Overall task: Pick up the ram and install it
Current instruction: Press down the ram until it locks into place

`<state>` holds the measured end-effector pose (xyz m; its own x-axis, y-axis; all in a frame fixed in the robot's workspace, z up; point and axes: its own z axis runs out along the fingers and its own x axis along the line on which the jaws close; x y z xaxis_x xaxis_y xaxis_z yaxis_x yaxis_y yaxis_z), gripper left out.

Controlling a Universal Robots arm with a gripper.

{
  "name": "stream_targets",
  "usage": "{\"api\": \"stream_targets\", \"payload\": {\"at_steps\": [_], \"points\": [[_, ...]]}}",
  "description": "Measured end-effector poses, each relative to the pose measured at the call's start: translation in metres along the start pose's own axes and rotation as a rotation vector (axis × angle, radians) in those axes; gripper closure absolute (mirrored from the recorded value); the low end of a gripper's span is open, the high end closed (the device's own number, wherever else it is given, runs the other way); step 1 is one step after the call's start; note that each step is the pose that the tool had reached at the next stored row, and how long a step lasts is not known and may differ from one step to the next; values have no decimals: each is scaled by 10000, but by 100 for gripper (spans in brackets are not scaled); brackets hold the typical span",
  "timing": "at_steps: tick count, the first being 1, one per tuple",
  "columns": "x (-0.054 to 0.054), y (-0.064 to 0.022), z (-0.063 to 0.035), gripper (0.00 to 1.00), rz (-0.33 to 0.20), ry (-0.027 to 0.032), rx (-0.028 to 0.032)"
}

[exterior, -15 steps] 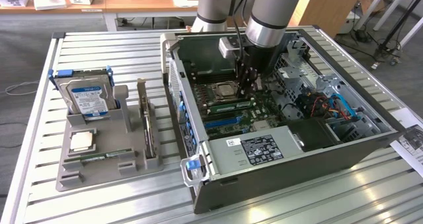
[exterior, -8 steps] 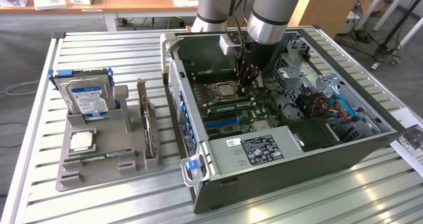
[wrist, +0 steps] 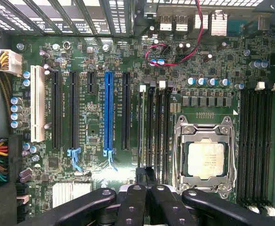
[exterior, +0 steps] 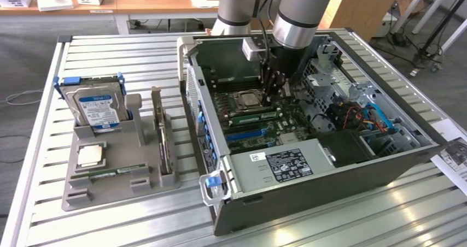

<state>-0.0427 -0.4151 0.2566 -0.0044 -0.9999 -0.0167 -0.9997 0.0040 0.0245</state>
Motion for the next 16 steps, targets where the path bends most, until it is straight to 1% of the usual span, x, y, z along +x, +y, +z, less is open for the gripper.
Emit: {"api": "stream_targets", "payload": {"at_steps": [13,16], "points": [[0,0,0,89,12,0,1],[0,0,1,89,326,-9,6]]}}
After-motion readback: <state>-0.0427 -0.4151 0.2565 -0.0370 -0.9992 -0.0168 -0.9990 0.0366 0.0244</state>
